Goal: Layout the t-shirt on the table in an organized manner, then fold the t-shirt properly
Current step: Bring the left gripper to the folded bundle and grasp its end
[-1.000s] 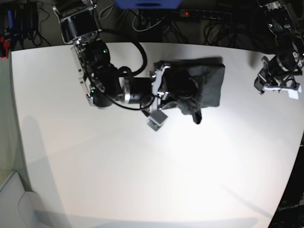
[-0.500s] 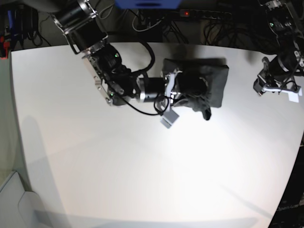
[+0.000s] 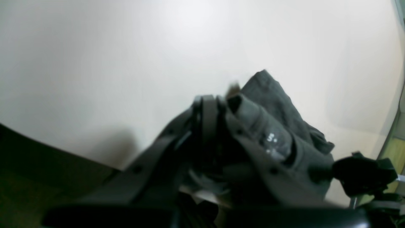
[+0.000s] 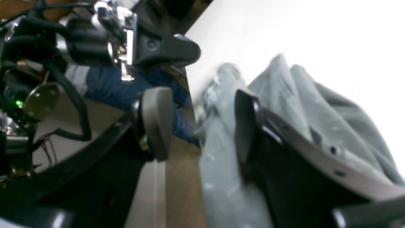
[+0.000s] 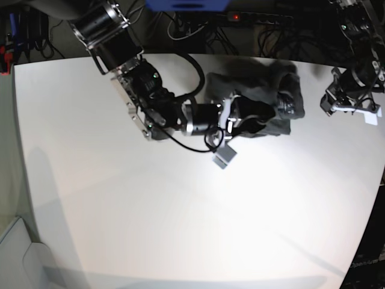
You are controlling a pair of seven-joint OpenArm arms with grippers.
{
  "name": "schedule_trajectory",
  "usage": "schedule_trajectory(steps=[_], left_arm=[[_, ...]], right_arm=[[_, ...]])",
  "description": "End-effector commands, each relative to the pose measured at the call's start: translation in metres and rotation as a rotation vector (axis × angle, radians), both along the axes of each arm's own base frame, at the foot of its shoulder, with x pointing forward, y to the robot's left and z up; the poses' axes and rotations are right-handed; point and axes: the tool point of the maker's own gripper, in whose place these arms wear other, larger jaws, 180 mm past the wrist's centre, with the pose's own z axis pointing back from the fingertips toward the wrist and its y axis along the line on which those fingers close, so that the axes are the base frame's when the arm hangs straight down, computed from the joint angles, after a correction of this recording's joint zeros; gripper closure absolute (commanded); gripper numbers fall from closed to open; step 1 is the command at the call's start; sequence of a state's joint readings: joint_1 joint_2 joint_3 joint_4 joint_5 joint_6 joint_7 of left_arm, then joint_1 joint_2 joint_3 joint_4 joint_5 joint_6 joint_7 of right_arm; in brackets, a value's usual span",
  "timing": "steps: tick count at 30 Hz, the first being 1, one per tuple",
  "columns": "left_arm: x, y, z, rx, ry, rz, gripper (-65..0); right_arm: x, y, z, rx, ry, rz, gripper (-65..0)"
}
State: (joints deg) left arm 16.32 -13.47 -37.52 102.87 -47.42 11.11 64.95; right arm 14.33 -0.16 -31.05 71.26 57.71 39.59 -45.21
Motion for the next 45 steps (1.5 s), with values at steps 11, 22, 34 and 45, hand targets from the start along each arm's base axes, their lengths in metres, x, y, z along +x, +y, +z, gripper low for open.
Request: schedule_trajectory(steps=[11, 22, 34, 45], left_arm=[[-0.032, 0.019, 0.004, 0.086, 0.070, -0.049, -0.3], [-0.028, -0.001, 0.015, 0.080, 0.021, -0.076, -0.3], [-0.021, -0.022, 0.010, 0.040, 0.017, -0.108, -0.3], [-0.024, -0.025, 0.008, 0.030, 0.020, -0.111, -0.3]], right_arm=[[-0.024, -0.006, 0.055, 0.091, -0.153, 0.038, -14.2], [-0.042, 0.003, 0.024, -0.023, -0.172, 0.061, -11.5], [-0.011, 0.001, -0.031, -0.093, -0.040, -0.015, -11.4], [0.041, -0.021, -0.001, 0.063, -0.079, -0.244, -11.4]])
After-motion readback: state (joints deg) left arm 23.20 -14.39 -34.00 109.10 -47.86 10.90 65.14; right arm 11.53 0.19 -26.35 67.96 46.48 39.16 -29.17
